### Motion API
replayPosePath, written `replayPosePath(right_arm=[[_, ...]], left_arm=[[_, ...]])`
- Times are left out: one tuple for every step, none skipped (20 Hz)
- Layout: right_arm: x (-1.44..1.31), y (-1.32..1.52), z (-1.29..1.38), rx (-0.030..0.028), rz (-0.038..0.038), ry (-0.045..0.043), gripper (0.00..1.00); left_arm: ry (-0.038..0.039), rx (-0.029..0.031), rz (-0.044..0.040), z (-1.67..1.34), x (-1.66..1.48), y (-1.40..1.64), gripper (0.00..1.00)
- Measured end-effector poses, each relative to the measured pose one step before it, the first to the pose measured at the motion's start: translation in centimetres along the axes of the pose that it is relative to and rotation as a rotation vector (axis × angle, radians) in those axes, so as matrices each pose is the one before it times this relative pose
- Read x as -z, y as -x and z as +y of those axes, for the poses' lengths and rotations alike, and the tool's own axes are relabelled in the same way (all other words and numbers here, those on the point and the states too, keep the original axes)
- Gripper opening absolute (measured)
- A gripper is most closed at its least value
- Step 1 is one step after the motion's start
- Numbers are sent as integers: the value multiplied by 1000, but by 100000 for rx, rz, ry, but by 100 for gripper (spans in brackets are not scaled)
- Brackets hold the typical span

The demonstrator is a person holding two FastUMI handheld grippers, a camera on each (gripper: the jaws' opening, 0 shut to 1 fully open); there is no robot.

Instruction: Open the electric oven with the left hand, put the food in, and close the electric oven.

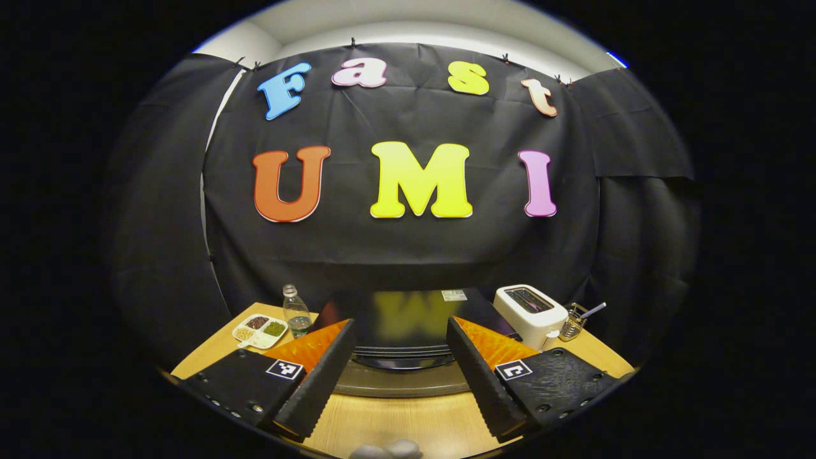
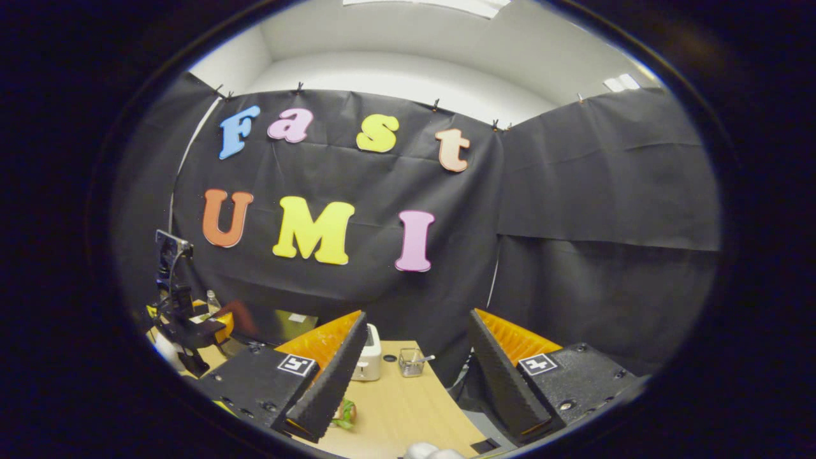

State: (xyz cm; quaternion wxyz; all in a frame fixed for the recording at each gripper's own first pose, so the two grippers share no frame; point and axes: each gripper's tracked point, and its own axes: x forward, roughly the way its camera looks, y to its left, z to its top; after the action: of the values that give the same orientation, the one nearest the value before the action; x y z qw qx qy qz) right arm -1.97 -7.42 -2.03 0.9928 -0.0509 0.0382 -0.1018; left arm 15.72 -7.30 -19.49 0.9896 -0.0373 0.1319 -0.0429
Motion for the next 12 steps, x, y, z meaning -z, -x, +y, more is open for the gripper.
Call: replayPosePath(right_arm=[[207,137,-343,1493,1235,757,92],[309,171,-337,942,772,133,92],[194,148,-222,1377,972,-218,100],[366,-86,-295,1120,1281,-511,92],[262,119,-146,781,1062,-769,100],[193,134,-127,723,831,-536,100],[156,72,-161,697,642,-17,92],[259,13,-179,549,454,372,92],[78,161,-60,428,156,374,100],[81,94,-69,400,103,252,100],[70,152,-50,163,409,22,92],[115,151,-1,3,-96,-357,100]], left_arm=[[308,-188,1603,-8,814,-980,94],[-365,-240,1362,-117,813,-965,94],[-531,22,1120,-135,593,-939,94],[-384,404,933,-269,529,-915,94],[-700,-160,2020,-281,811,-757,94],[-628,82,2588,-17,939,-715,94],[-451,2,1818,11,721,-482,94],[-656,-507,3172,29,1028,-261,94],[-673,-1137,2218,126,606,-122,95],[-1648,-14,-3491,243,-473,63,97],[0,403,1921,21,104,-101,98],[1025,161,309,-146,248,168,98]])
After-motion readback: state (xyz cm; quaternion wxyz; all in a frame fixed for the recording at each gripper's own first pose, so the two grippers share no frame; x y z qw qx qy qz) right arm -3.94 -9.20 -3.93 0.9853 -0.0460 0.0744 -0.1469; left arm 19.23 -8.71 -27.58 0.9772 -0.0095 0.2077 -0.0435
